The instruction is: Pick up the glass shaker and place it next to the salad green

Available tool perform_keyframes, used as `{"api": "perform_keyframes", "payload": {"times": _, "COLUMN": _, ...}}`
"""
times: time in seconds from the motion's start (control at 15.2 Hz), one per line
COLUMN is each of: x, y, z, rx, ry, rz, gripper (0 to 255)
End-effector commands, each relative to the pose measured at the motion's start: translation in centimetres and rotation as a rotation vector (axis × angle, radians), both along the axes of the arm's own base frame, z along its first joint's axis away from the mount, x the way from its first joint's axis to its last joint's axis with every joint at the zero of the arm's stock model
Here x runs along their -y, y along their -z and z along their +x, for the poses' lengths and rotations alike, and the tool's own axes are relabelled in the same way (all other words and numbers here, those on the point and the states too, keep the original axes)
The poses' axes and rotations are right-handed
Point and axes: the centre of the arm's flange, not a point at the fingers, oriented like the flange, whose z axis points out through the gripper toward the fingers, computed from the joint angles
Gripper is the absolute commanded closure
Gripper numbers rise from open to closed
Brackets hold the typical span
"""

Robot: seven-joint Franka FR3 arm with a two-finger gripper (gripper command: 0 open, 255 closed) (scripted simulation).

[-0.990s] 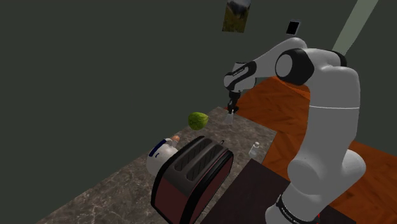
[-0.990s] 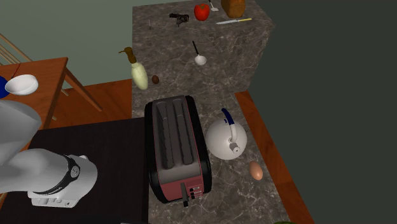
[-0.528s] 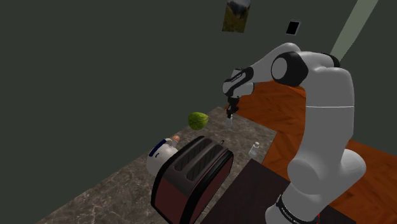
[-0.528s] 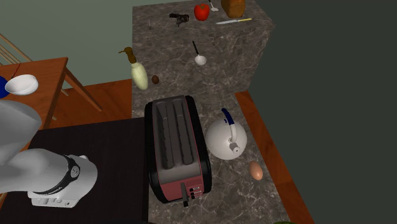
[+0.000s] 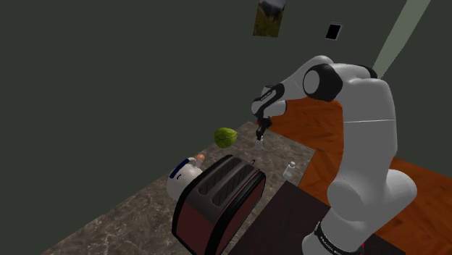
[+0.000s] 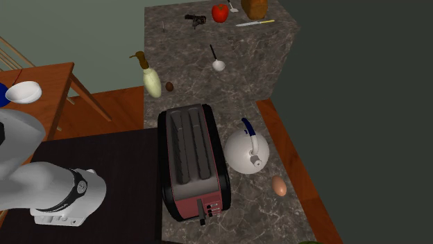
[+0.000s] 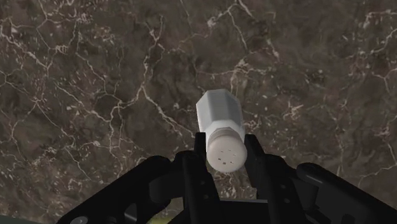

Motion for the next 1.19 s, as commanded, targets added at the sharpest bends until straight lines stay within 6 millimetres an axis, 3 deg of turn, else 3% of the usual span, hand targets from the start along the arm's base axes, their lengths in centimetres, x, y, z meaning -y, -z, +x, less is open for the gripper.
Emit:
{"api": "perform_keyframes", "payload": {"times": 0.0, "x": 0.0, "y": 0.9, "z": -0.1, "rx": 0.001, "ry": 0.000, "rz": 0.000, "gripper": 255}}
{"api": "perform_keyframes", "payload": {"times": 0.46, "x": 0.0, "y": 4.9, "z": -0.1, "rx": 0.001, "ry": 0.000, "rz": 0.000, "gripper": 255}}
{"api": "perform_keyframes", "payload": {"times": 0.99, "x": 0.0, "y": 4.9, "z": -0.1, "rx": 0.001, "ry": 0.000, "rz": 0.000, "gripper": 255}}
{"api": "perform_keyframes", "payload": {"times": 1.06, "x": 0.0, "y": 4.9, "z": -0.1, "rx": 0.001, "ry": 0.000, "rz": 0.000, "gripper": 0}}
{"api": "perform_keyframes", "payload": {"times": 1.12, "x": 0.0, "y": 4.9, "z": -0.1, "rx": 0.001, "ry": 0.000, "rz": 0.000, "gripper": 0}}
